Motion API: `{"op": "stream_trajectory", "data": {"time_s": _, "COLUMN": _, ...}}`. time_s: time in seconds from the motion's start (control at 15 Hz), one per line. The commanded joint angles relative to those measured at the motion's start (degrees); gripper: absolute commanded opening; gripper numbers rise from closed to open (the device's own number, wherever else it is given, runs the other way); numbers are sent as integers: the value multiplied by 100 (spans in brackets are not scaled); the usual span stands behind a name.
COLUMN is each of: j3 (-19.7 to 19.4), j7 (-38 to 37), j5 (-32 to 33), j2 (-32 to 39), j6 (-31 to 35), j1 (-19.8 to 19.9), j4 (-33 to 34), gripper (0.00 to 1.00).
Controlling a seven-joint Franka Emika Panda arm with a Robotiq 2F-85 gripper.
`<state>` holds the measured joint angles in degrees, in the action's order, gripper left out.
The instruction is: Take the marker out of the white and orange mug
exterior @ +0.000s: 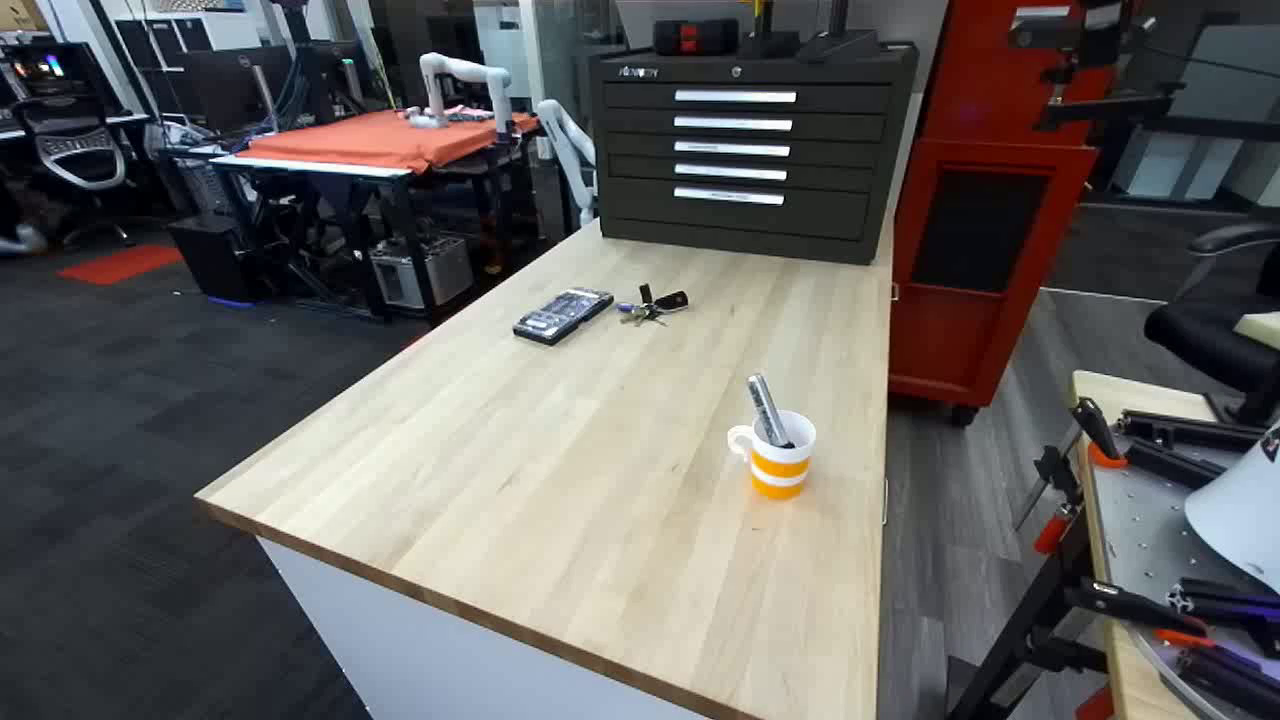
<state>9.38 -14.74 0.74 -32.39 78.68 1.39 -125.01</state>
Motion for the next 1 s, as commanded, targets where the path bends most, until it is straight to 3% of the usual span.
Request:
{"op": "stream_trajectory", "data": {"time_s": 0.0, "j3": -73, "j7": -41, "j5": 30, "j2": 17, "j6": -15, "j1": -100, "j4": 17, "gripper": 100}}
{"op": "stream_trajectory", "data": {"time_s": 0.47, "j3": -73, "j7": -41, "j5": 30, "j2": 17, "j6": -15, "j1": -100, "j4": 17, "gripper": 100}}
{"op": "stream_trajectory", "data": {"time_s": 0.93, "j3": -300, "j7": 422, "j5": 162, "j2": -156, "j6": 1832, "j1": -134, "j4": -1007, "gripper": 100}}
